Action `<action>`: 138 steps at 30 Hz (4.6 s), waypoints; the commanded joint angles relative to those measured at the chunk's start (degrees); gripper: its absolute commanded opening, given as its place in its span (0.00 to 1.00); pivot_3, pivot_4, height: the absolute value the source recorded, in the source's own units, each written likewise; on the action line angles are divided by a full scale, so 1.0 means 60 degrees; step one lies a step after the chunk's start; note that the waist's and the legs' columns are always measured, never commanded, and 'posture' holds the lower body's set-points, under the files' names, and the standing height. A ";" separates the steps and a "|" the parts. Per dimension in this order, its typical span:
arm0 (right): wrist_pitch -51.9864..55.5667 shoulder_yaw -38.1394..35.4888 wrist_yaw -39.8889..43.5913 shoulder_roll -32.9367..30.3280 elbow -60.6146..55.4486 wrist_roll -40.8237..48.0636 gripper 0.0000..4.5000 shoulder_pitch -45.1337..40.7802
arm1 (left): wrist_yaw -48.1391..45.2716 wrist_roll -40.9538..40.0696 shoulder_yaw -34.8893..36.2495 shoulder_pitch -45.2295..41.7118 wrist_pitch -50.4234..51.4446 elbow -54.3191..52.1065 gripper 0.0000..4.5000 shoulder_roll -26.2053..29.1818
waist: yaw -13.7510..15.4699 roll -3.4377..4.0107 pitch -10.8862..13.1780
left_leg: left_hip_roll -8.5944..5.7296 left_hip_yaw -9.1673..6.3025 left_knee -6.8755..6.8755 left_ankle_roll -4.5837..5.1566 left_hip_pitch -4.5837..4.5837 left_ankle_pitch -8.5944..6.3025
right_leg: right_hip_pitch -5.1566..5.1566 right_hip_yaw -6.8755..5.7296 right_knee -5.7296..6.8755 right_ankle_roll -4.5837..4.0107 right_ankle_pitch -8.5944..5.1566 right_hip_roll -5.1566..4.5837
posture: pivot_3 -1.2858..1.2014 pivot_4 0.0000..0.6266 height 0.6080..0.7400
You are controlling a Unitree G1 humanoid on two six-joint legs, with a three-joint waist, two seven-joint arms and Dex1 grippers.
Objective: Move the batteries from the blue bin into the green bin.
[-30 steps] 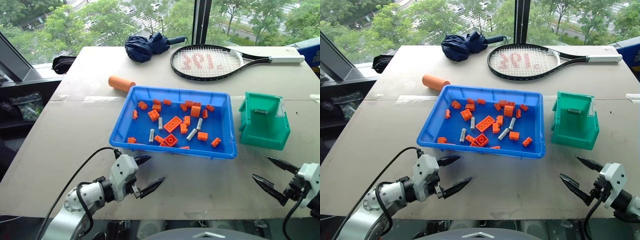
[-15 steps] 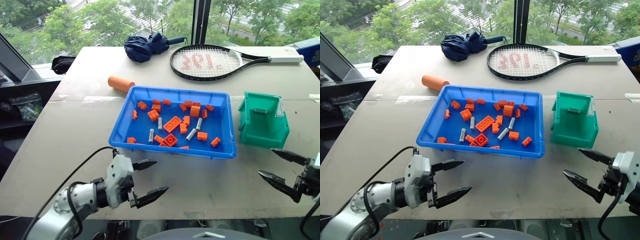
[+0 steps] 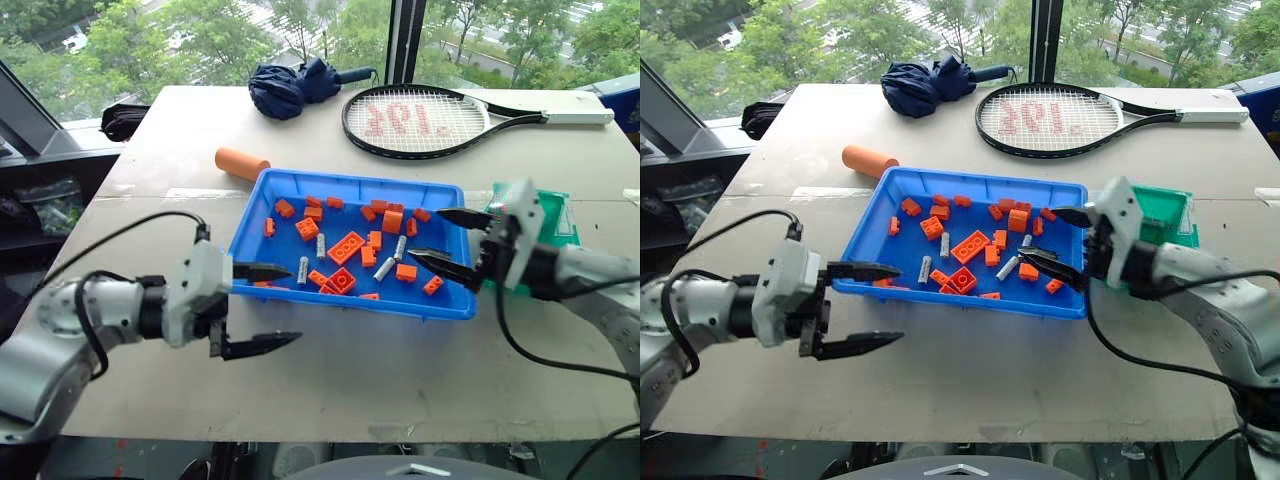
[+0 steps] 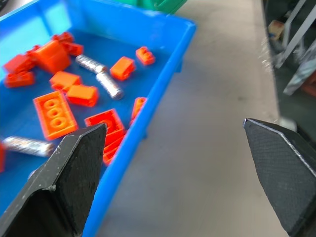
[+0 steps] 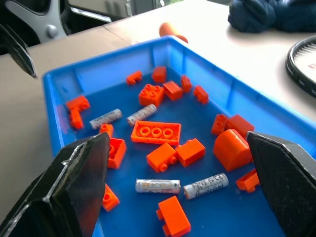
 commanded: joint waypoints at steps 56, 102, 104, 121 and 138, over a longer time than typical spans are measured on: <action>0.7197 -0.2606 -0.1640 0.2005 -0.1434 -0.2262 0.01 -0.3075 | -0.0147 -0.0549 -0.0965 -0.5048 0.0837 0.1598 1.00 -0.1222 | -0.0190 -0.0014 -0.0003 | -0.0009 -0.0018 -0.0003 -0.0008 -0.0074 0.0006 | -0.0074 -0.0020 0.0039 0.0011 0.0006 0.0001 | 0.52 0.24 1.00; -0.0704 0.4825 0.4317 0.1132 0.4442 -0.5303 0.99 -0.4427 | -0.0950 0.0343 0.0492 -0.2513 0.1581 0.0624 1.00 0.0594 | -0.0425 -0.0038 0.0010 | -0.0003 -0.0011 0.0014 -0.0016 -0.0081 0.0013 | -0.0088 -0.0017 0.0048 0.0013 0.0006 -0.0002 | 0.52 0.24 1.00; -0.0741 0.5019 0.4360 0.1284 0.4630 -0.5579 0.94 -0.4481 | -0.0903 0.0310 0.0511 -0.2502 0.1633 0.0578 1.00 0.0648 | -0.0421 -0.0037 0.0010 | -0.0002 -0.0020 0.0013 -0.0021 -0.0084 0.0015 | -0.0088 -0.0024 0.0047 0.0012 0.0006 -0.0003 | 0.52 0.24 1.00; 0.0913 0.3448 0.4342 0.1098 0.2403 -0.5249 0.01 -0.3906 | -0.0492 -0.0381 -0.0559 -0.4358 0.1936 0.0709 1.00 0.0073 | -0.0356 -0.0036 0.0011 | -0.0008 -0.0031 0.0016 -0.0022 -0.0096 0.0015 | -0.0090 -0.0032 0.0048 0.0013 0.0006 -0.0007 | 0.52 0.24 1.00; 0.3958 -0.2109 0.2216 -0.1614 0.0792 -0.4310 0.01 -0.2023 | -0.0368 -0.0689 -0.2136 -0.7155 0.1773 0.1820 1.00 -0.2327 | -0.0213 -0.0037 0.0010 | -0.0033 -0.0112 0.0122 -0.0018 -0.0175 0.0014 | -0.0102 -0.0104 0.0086 0.0013 0.0007 -0.0011 | 0.52 0.24 1.00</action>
